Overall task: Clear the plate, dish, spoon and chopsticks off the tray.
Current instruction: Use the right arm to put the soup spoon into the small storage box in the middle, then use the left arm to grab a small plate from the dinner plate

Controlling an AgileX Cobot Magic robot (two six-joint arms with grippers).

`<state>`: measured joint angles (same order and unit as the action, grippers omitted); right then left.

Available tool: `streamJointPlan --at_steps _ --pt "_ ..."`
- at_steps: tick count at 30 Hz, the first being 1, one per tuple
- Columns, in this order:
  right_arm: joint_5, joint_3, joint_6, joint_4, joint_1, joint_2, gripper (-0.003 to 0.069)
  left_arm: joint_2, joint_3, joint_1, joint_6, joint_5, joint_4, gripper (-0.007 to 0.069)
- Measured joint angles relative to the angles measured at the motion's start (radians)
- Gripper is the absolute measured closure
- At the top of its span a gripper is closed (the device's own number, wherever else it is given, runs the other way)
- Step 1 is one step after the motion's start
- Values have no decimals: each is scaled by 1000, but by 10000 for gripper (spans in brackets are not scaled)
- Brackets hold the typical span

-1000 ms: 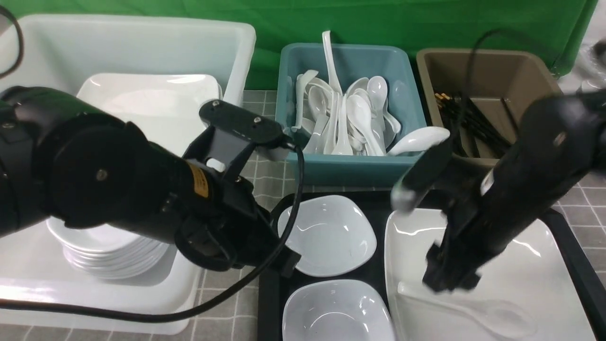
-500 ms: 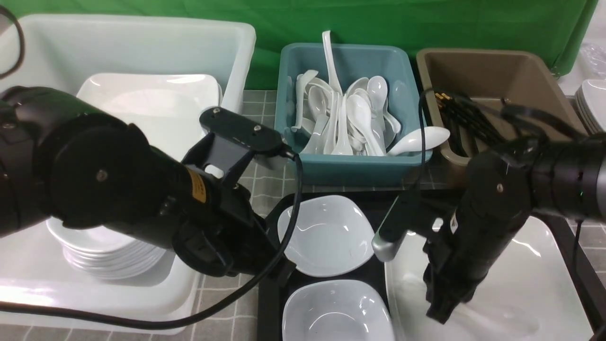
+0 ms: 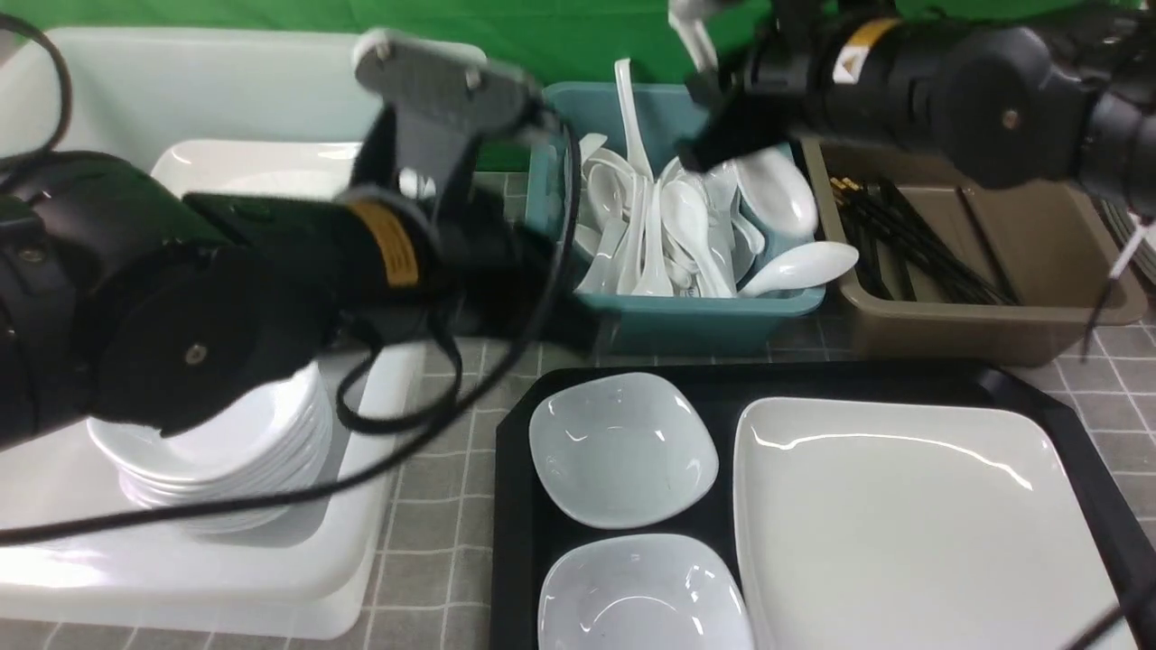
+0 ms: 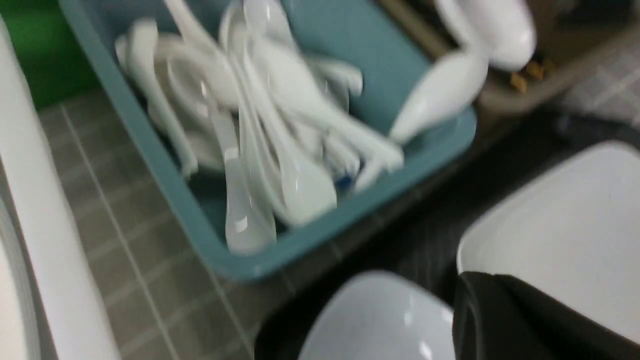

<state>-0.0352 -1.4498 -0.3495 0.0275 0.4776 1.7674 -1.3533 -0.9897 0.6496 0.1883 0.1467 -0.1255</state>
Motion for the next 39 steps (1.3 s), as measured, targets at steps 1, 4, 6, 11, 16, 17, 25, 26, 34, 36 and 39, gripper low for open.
streamJointPlan --at_steps 1,4,6,11,16,17,25,26,34,36,39 --pt "-46 -14 2 0 -6 32 497 -1 0 -17 16 -65 -11 624" --pt "-107 -55 10 0 -20 111 421 -5 0 -75 55 -136 -18 624" --pt "-112 -66 15 0 -26 137 374 -8 0 -95 69 -132 -19 624" --pt "-33 -77 43 0 -34 144 144 -13 0 -120 84 -3 -19 624" --pt "331 -80 43 0 -35 5 235 -13 0 -98 11 194 35 624" --pt "499 -81 44 -1 -37 -63 342 -16 0 -87 -53 278 78 624" --pt "1077 70 51 16 -56 -361 627 -132 -65 -13 -310 635 351 624" --pt "1079 109 53 23 -56 -390 628 -149 -76 -7 -314 657 354 624" --pt "966 447 79 154 -56 -636 631 -342 -145 52 -344 692 356 599" --pt "935 510 79 181 -56 -680 631 -373 -147 55 -363 663 347 554" --pt "921 572 79 197 -56 -723 632 -404 -150 55 -373 621 316 452"
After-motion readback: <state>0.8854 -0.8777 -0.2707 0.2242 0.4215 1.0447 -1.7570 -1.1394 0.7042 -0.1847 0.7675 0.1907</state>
